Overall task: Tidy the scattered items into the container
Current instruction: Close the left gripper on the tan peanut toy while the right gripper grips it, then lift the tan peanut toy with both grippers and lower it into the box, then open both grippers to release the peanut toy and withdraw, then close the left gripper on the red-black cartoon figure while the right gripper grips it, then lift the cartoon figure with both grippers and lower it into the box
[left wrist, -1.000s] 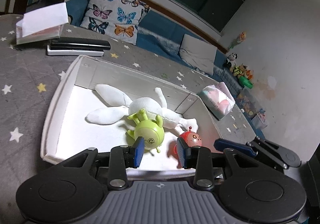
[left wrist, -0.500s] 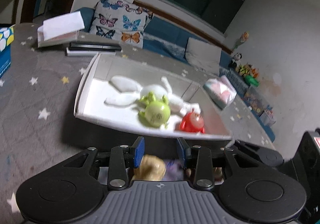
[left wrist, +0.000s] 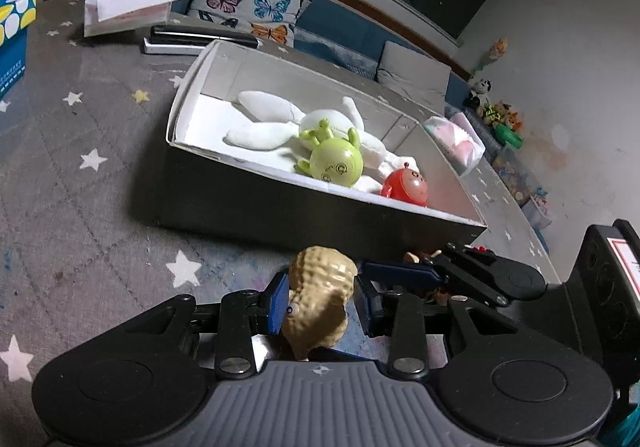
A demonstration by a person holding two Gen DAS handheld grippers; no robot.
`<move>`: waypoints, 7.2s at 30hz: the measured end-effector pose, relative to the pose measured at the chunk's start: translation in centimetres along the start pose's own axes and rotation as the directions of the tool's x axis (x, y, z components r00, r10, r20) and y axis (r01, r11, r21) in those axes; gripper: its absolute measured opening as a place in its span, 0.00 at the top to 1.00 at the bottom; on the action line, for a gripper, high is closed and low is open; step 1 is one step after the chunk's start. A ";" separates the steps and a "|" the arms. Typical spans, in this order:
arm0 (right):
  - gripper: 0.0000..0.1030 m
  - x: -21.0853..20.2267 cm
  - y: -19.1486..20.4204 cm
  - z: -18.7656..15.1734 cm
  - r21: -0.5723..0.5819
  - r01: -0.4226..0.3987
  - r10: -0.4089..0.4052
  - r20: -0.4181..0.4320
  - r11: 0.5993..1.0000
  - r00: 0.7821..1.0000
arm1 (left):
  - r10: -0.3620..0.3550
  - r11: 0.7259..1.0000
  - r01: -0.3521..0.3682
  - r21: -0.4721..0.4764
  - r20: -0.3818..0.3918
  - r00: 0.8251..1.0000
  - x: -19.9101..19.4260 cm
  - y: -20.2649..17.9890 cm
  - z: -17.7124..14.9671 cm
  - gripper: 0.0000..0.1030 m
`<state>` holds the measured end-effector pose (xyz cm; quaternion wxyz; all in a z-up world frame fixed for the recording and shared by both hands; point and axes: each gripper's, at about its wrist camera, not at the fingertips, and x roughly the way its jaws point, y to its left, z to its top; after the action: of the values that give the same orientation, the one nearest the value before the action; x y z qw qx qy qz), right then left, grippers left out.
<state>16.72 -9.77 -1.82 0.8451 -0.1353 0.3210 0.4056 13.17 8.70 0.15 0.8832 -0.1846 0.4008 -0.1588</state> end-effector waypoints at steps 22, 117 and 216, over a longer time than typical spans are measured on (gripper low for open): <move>0.31 0.6 0.8 -0.1 -0.030 0.008 -0.007 0.019 1.000 1.000 | 0.016 0.998 -0.014 0.065 -0.034 0.999 0.3 -0.8 0.1 0.63; 0.18 -2.0 -7.0 8.8 -0.134 0.046 -0.035 0.086 0.990 0.996 | 0.042 0.997 -0.050 0.066 0.117 0.992 1.4 -2.7 9.3 0.62; 0.48 -7.5 -7.8 -7.4 0.473 0.153 -0.233 0.117 0.868 0.965 | -0.077 0.996 0.081 -0.040 0.085 0.993 6.2 -7.1 -1.6 0.64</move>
<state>16.04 -22.82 -2.73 0.9135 0.0722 0.3195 0.2413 14.88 -0.60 -1.67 0.8881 -0.2256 0.3592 -0.1771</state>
